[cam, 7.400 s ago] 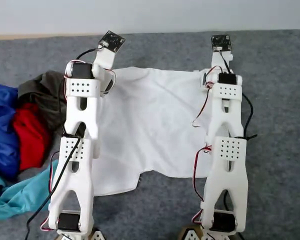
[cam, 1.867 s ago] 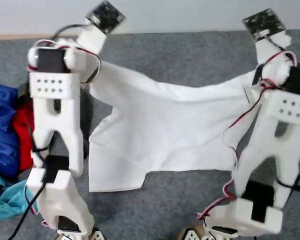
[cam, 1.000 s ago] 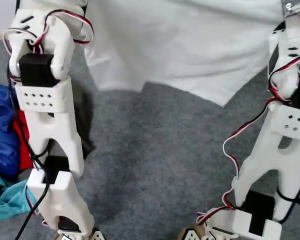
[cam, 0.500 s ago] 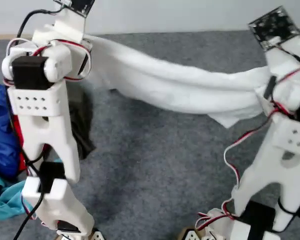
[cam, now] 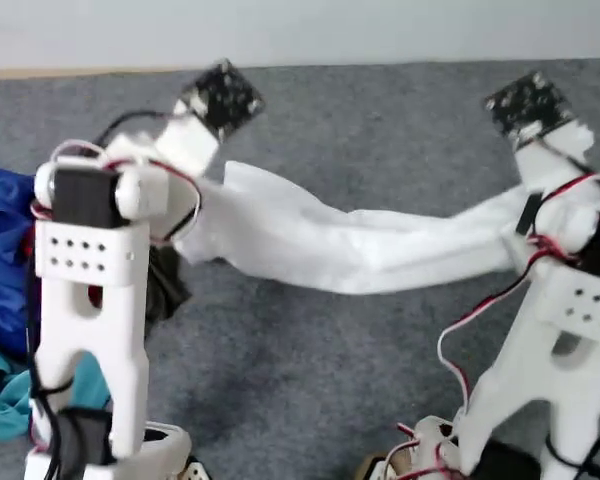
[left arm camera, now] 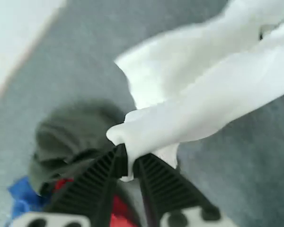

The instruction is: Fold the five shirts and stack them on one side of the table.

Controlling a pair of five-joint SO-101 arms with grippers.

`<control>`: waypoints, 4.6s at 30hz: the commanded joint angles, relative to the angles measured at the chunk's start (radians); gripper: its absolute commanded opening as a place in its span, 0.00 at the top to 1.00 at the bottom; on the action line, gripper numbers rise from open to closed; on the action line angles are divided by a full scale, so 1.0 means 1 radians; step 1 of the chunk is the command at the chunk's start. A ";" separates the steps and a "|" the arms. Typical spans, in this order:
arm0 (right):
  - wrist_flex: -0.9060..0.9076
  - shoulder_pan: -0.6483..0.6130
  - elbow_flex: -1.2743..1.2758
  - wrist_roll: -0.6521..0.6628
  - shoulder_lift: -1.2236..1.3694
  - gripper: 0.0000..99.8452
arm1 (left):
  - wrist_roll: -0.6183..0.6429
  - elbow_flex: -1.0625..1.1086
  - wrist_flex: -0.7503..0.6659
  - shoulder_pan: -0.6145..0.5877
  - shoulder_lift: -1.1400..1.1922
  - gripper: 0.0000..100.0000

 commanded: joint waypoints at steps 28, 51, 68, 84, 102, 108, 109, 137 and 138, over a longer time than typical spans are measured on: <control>0.044 0.056 0.931 0.035 -0.677 0.99 | -0.005 0.803 0.025 0.003 -0.396 1.00; 0.036 0.104 0.908 -0.014 -0.679 0.79 | -0.003 0.794 0.023 0.002 -0.399 0.83; -0.182 0.099 0.769 -0.127 -0.634 0.79 | 0.106 0.444 -0.095 -0.063 -0.384 0.83; -0.418 0.024 0.528 -0.436 0.176 0.79 | 0.285 0.160 -0.322 -0.063 0.259 0.83; -0.418 -0.208 0.069 -0.555 0.722 0.79 | 0.285 0.056 -0.244 -0.063 0.391 0.84; -0.407 -0.203 -0.114 -0.557 0.923 0.79 | 0.285 0.056 -0.213 -0.063 0.396 0.85; -0.401 -0.202 -0.144 -0.557 0.943 0.79 | 0.285 0.056 -0.213 -0.063 0.396 0.86; -0.070 -0.245 -0.318 -0.548 1.009 0.80 | 0.284 0.056 -0.213 -0.055 0.399 0.87; -0.047 -0.249 -0.318 -0.548 1.000 0.80 | 0.284 0.056 -0.213 -0.055 0.399 0.87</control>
